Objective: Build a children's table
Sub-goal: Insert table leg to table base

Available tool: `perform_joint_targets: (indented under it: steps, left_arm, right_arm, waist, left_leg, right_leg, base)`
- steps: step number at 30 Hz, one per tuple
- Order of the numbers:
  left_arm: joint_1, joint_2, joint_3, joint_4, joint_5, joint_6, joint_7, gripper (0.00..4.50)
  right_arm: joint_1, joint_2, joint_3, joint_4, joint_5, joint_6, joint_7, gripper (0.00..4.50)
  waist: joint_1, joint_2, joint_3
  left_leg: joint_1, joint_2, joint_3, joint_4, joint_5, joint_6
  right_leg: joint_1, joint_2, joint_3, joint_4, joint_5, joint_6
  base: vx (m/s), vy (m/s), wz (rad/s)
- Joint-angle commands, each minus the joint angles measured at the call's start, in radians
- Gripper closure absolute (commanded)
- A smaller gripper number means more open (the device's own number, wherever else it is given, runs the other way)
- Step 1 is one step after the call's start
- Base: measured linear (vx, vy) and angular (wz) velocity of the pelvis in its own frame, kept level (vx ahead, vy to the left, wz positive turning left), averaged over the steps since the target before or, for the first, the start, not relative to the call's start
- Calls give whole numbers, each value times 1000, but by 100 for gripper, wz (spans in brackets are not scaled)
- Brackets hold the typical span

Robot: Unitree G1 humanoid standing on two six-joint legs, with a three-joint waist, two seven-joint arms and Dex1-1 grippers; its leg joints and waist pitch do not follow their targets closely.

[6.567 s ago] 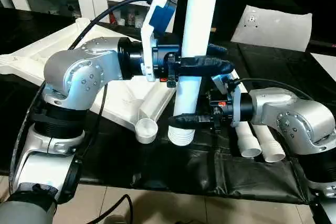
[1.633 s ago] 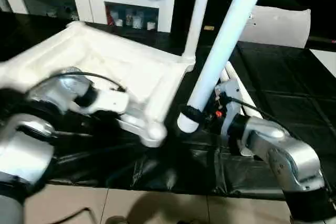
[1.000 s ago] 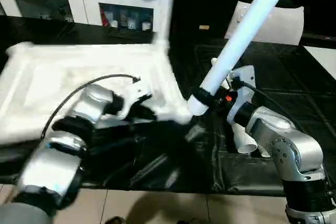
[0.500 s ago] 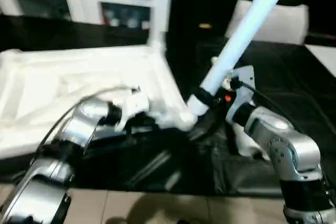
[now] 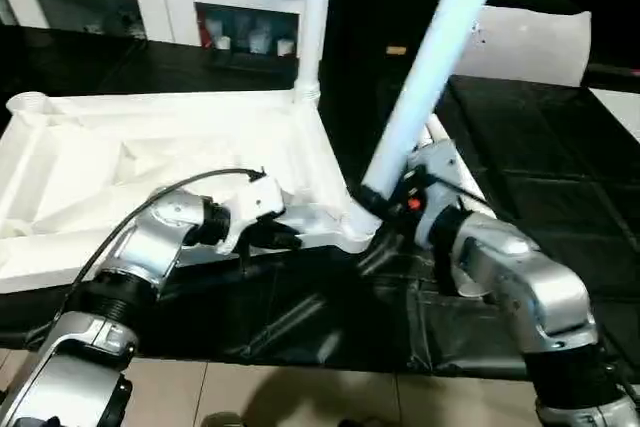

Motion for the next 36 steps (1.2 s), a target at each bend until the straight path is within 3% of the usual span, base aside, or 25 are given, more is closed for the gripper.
perform_joint_targets:
  steps: [1, 7, 8, 10, 11, 14, 20, 21, 27, 33, 36]
  left_arm:
    - [-2, 20, -23, -14, 6, -41, -27, 450]
    - [-25, 29, -29, -6, 29, -110, -3, 450]
    - [-37, 20, -14, -4, 2, -83, -25, 393]
    - [-45, 17, -7, -3, -9, -72, -33, 393]
    - [-47, 18, -7, -5, -13, -68, -41, 387]
    - [-52, 27, -17, -12, -15, -59, -64, 357]
    - [-56, 23, -26, 7, -26, -66, -85, 357]
    - [-58, 20, -26, 16, -23, -74, -83, 321]
    - [-80, 21, -43, 65, 17, -92, -51, 318]
    - [-84, 24, -39, 87, 16, -88, -46, 316]
    - [-89, 23, -35, 103, 10, -67, -47, 351]
  right_arm:
    - [-16, -2, 1, 22, -5, -35, 22, 257]
    - [-33, -2, 5, 52, -16, -58, 43, 257]
    - [-33, -5, 8, 47, -20, -62, 47, 257]
    - [-31, -7, 8, 40, -21, -61, 49, 257]
    - [-29, -8, 7, 35, -19, -60, 50, 257]
    - [-14, -14, 5, 8, -16, -56, 53, 257]
    - [14, -14, 4, -17, -18, -59, 54, 257]
    - [17, -14, 4, -20, -17, -59, 53, 257]
    - [12, -11, 7, -15, -21, -60, 52, 257]
    - [9, -7, 12, -13, -26, -62, 55, 257]
    - [7, -6, 12, -9, -26, -64, 56, 257]
  waist:
    - [-5, 8, -55]
    - [-12, 7, -61]
    - [-11, 11, -59]
    - [-11, 8, -60]
    - [-10, 15, -58]
    - [-14, 12, -55]
    - [-21, 14, -57]
    - [-21, 14, -57]
    - [-21, 13, -56]
    - [-21, 15, -56]
    - [-22, 15, -55]
  left_leg:
    - [-6, 14, 9, -75, -205, 8]
    - [-12, 16, 12, -70, -132, 18]
    - [-12, 15, 13, -70, -134, 17]
    - [-12, 15, 13, -70, -135, 15]
    - [-11, 14, 13, -71, -139, 13]
    - [-11, 14, 13, -73, -169, 6]
    - [-13, 13, 12, -72, -168, 8]
    - [-13, 14, 12, -72, -168, 9]
    - [-12, 13, 12, -73, -185, 9]
    - [-12, 15, 11, -73, -170, 10]
    - [-12, 14, 13, -72, -174, 10]
  right_leg:
    - [49, -73, 51, -89, -391, -90]
    - [53, -69, 52, -69, -241, -130]
    - [52, -69, 52, -69, -238, -135]
    - [53, -69, 52, -69, -238, -137]
    - [52, -70, 53, -70, -240, -139]
    - [53, -69, 53, -75, -276, -131]
    - [54, -68, 53, -77, -280, -129]
    - [54, -68, 53, -77, -281, -130]
    - [52, -68, 52, -81, -318, -118]
    - [52, -69, 54, -76, -272, -135]
    - [52, -68, 54, -76, -267, -140]
  base:
    - [0, 0, 0]
    - [0, 0, 0]
    - [0, 0, 0]
    - [0, 0, 0]
    - [0, 0, 0]
    - [0, 0, 0]
    - [0, 0, 0]
    - [0, 0, 0]
    - [0, 0, 0]
    - [0, 0, 0]
    - [0, 0, 0]
